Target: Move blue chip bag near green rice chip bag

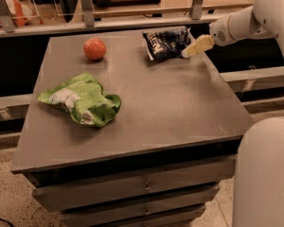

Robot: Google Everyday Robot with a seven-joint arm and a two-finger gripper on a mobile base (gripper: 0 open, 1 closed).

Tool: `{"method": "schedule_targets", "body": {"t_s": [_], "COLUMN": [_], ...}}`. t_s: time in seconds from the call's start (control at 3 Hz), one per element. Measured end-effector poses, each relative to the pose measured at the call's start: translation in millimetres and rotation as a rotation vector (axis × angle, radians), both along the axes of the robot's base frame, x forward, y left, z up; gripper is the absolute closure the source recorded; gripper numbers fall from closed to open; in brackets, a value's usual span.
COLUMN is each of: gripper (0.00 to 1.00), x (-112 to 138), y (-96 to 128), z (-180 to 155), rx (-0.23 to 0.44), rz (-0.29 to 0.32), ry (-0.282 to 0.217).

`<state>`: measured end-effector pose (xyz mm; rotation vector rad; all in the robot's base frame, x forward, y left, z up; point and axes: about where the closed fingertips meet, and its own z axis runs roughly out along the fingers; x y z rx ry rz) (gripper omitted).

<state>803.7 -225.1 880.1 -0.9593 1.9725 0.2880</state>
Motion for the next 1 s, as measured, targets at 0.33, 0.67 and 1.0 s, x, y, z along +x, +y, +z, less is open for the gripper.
{"method": "schedule_targets", "body": {"t_s": [0.33,0.67,1.0], "gripper": [0.00,0.00,0.18], "x": [11.1,18.5,22.7], "y": [11.8,21.3,30.0], "z": [-8.7,-15.3,-20.0], "rx": [0.009,0.019,0.024], "rz": [0.017,0.032,0.054], "ry": [0.002,0.007,0.012]}}
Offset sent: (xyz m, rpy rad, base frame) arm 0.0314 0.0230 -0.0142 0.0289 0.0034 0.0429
